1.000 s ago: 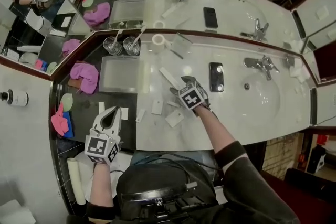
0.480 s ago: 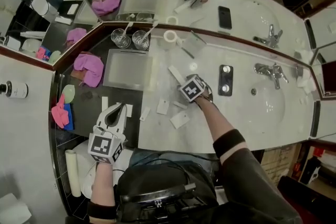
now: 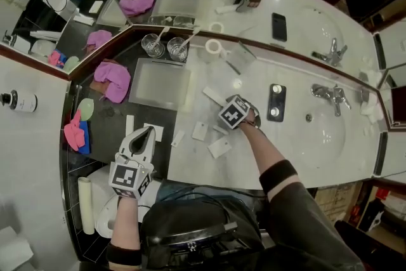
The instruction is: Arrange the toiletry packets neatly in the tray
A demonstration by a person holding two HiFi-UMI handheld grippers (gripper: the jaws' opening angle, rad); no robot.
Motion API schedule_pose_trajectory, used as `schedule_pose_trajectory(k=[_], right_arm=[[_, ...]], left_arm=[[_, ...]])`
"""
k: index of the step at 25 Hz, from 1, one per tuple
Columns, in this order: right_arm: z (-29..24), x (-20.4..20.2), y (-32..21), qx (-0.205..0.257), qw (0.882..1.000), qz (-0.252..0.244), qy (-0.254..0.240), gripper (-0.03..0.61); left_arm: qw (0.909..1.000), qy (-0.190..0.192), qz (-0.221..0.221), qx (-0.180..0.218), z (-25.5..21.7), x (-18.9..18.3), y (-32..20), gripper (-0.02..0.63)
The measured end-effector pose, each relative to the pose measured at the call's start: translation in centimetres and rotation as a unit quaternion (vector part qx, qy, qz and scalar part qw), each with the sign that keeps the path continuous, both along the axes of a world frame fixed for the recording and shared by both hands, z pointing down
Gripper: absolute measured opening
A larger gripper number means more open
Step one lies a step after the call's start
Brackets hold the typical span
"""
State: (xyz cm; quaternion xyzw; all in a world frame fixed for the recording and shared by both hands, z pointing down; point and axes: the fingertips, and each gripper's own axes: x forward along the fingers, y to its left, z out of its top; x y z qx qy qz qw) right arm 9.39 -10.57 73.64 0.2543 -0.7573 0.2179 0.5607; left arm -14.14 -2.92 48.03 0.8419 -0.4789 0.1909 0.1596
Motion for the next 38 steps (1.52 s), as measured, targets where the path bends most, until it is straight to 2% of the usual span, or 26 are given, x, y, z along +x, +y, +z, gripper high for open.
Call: schedule_pose_trajectory(k=[5, 10, 16, 20, 30, 38], right_arm=[[-1.2, 0.2, -0.3, 0.028, 1.000, 0.002, -0.008, 0.144], [-4.0, 0.1, -1.2, 0.087, 0.996, -0.004, -0.019, 0.144], [-9.6, -1.6, -1.8, 0.202, 0.977, -0.054, -0.026, 0.144], [-12.2, -4.0, -3.1, 0.247, 0.964, -0.095, -0.025, 0.144], [-13.8, -14.4, -8.6, 0.252, 0.952, -0.170, -0.046, 0.144], [-10.8, -20.5, -12.1, 0.215, 0.953, -0.209, -0.039, 0.144]], left_arm=[[1.0000, -0.002, 0.005, 0.004, 0.3, 0.0, 0.2, 0.002], [1.0000, 0.002, 0.008, 0.004, 0.2, 0.5, 0.2, 0.002], [1.0000, 0.002, 0.000, 0.004, 1.2, 0.3, 0.4, 0.002], [0.9999, -0.006, -0.007, 0.013, 1.8, -0.3, -0.1, 0.002], [0.9993, -0.012, -0.025, 0.023, 2.2, -2.4, -3.3, 0.002], [0.9983, -0.012, -0.049, 0.027, 3.5, -4.8, -6.3, 0.002]])
